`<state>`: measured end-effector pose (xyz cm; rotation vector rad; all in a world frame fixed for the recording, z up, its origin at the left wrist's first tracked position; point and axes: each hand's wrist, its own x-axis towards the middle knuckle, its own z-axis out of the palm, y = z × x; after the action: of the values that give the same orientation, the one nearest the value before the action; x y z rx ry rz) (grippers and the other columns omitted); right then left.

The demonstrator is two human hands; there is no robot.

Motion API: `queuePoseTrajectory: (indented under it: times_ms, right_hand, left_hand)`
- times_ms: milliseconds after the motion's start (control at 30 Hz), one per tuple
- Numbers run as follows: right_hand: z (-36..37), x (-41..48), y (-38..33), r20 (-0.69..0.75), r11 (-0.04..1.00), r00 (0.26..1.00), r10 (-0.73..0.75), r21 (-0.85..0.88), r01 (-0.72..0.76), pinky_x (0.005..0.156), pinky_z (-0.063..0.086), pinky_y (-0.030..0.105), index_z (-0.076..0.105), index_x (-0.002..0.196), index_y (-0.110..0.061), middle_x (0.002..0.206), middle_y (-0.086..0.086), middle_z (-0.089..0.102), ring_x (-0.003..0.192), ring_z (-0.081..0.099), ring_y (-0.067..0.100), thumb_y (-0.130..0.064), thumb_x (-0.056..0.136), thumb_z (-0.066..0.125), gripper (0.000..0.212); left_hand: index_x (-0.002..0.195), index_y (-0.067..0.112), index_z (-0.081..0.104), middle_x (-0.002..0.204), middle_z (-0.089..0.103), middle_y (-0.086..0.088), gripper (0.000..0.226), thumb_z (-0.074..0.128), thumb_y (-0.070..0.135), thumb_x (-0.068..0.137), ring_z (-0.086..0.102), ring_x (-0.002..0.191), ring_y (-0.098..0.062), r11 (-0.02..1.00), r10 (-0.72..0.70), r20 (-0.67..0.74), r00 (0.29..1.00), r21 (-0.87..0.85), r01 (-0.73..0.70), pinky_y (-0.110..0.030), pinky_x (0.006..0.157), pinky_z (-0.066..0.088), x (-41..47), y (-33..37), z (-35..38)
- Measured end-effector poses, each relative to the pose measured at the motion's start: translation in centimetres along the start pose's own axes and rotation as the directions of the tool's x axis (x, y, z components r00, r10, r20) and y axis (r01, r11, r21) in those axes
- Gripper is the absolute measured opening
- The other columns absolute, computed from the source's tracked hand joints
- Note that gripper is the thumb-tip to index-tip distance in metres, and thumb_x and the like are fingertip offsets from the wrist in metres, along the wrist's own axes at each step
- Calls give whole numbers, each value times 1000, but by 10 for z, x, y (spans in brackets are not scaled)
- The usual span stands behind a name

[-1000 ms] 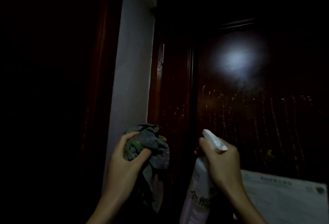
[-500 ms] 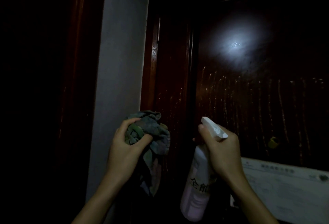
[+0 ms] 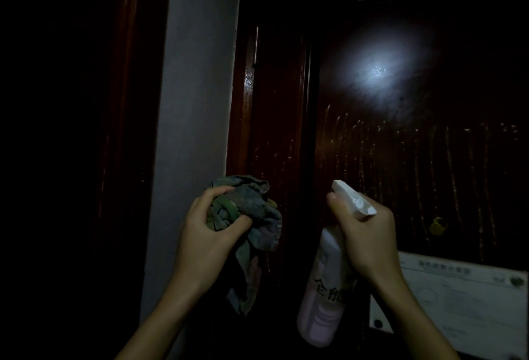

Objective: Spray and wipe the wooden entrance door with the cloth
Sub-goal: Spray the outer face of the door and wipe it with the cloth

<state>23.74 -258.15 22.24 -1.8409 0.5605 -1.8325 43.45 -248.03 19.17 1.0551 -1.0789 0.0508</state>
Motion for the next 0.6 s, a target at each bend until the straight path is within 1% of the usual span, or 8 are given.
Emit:
queuePoseTrajectory:
  times_ms: [100, 167, 200, 267, 367, 433, 533, 600]
  right_hand:
    - [0, -3, -4, 1, 999, 1000, -24, -26, 24, 54, 50, 39, 69, 76, -10, 68, 8, 69, 59, 62, 18, -24, 92, 65, 22]
    - [-1, -5, -4, 12, 999, 1000, -19, -35, 20, 64, 53, 40, 70, 88, 0, 81, 12, 70, 81, 67, 19, -22, 93, 64, 24]
    - [-1, -6, -5, 13, 1000, 1000, -16, -24, 16, 70, 54, 35, 70, 93, 0, 87, 9, 70, 92, 64, 10, -21, 93, 64, 22]
    - [-4, -8, -7, 10, 1000, 1000, -16, -7, 16, 74, 54, 27, 73, 97, -9, 86, 2, 71, 94, 62, -3, -20, 93, 65, 14]
    - [-6, -8, -7, 4, 1000, 1000, -10, -9, 10, 77, 53, 42, 69, 94, 1, 92, 11, 69, 97, 59, 12, -21, 92, 66, 23]
    - [-6, -8, -9, 11, 1000, 1000, -10, -9, 10, 79, 51, 42, 67, 94, 5, 95, 5, 68, 99, 56, 8, -20, 93, 65, 25]
    - [-7, -9, -8, 29, 999, 999, -30, -38, 31, 72, 52, 44, 68, 93, 7, 92, 12, 69, 92, 62, 17, -18, 93, 64, 25]
    - [-8, -9, -7, 44, 1000, 999, -22, -16, 22, 73, 51, 41, 69, 90, 4, 89, 11, 69, 93, 61, 12, -17, 93, 64, 22]
  left_hand:
    - [109, 38, 66, 116, 69, -3, 48, 74, 45, 62, 71, 101, -15, 1000, 0, 9, 1000, -5, 0, -44, 88, 60, -2, 1, 0]
    - [110, 38, 66, 116, 69, -3, 50, 74, 47, 61, 71, 101, -15, 1000, 1, 8, 1000, -6, -1, -44, 89, 60, -2, 2, -1]
    - [110, 38, 66, 116, 69, -2, 50, 74, 47, 61, 71, 102, -15, 1000, 2, 7, 1000, -7, -1, -44, 89, 60, -2, 2, -2]
    - [110, 37, 66, 116, 69, -3, 51, 74, 47, 60, 71, 102, -16, 1000, 0, 3, 1000, -11, 0, -45, 89, 60, -2, 2, -3]
    - [111, 36, 66, 116, 69, -3, 52, 74, 47, 61, 71, 102, -17, 1000, -3, 3, 1000, -9, 3, -46, 89, 59, -4, 2, -3]
    - [112, 36, 65, 116, 69, -4, 53, 75, 47, 61, 71, 102, -18, 1000, -6, 3, 1000, -7, 6, -48, 89, 59, -6, 1, -3]
    - [114, 37, 65, 117, 69, -3, 54, 75, 47, 62, 71, 102, -19, 1000, -13, 11, 1000, -8, 13, -49, 89, 59, -9, 0, -3]
    - [113, 37, 65, 117, 69, -3, 53, 75, 47, 62, 71, 102, -19, 1000, -21, 13, 1000, -11, 21, -49, 89, 59, -10, -1, -4]
